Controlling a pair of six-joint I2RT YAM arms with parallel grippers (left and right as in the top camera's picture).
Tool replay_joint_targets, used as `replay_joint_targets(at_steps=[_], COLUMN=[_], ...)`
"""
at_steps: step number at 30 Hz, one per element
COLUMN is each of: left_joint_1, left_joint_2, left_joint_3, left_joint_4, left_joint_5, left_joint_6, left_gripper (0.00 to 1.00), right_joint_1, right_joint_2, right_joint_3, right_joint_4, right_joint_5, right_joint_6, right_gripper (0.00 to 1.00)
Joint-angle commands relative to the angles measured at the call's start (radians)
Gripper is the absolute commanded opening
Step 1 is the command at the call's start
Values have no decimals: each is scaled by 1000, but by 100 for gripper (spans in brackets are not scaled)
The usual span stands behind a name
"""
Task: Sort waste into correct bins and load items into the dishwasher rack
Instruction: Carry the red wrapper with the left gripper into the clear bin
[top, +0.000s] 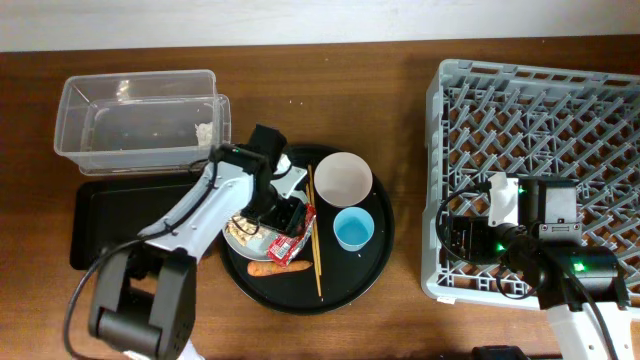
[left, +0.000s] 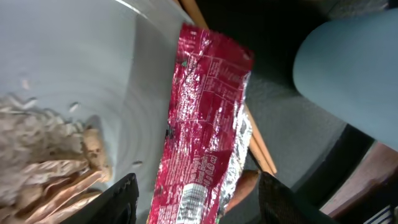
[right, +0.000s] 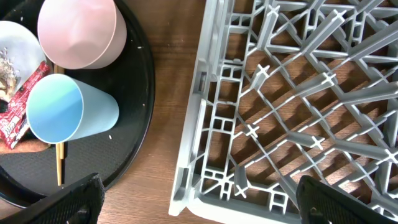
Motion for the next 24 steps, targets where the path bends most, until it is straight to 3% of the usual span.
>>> replay_joint_targets(at_steps=[1, 3, 4, 6, 7, 11, 14, 16, 19, 24], left_joint_1=[-4, -4, -4, -4, -4, 14, 109, 209, 349, 458], left_joint_2=[86, 108, 108, 108, 108, 97, 13, -46, -46, 43], left_joint_3=[-10, -10, -10, -10, -10, 47, 250, 392, 457, 456], left_joint_4=[5, 28, 37, 43, 43, 7, -85, -71, 115, 309], left_joint_5=[1, 1, 1, 1, 1, 0, -5, -142, -208, -297], left_joint_6=[13, 13, 13, 13, 13, 13, 13, 13, 12, 12], left_gripper=[61, 59, 43, 20, 0, 0, 0, 0, 0, 0], right_joint_1=[-2, -2, -2, -2, -2, -2, -2, -2, -2, -2], right_joint_2=[-4, -4, -4, -4, -4, -4, -4, -4, -4, -4], right_joint_3=[18, 18, 18, 18, 18, 18, 18, 18, 18, 18], right_joint_4=[0, 0, 0, -1, -1, -1, -1, -1, -1, -1], right_joint_5=[-12, -13, -12, -13, -12, -12, -12, -12, -12, -12], right_joint_6=[8, 8, 8, 8, 8, 8, 8, 8, 8, 8], right_gripper=[98, 98, 98, 98, 98, 98, 98, 98, 98, 98])
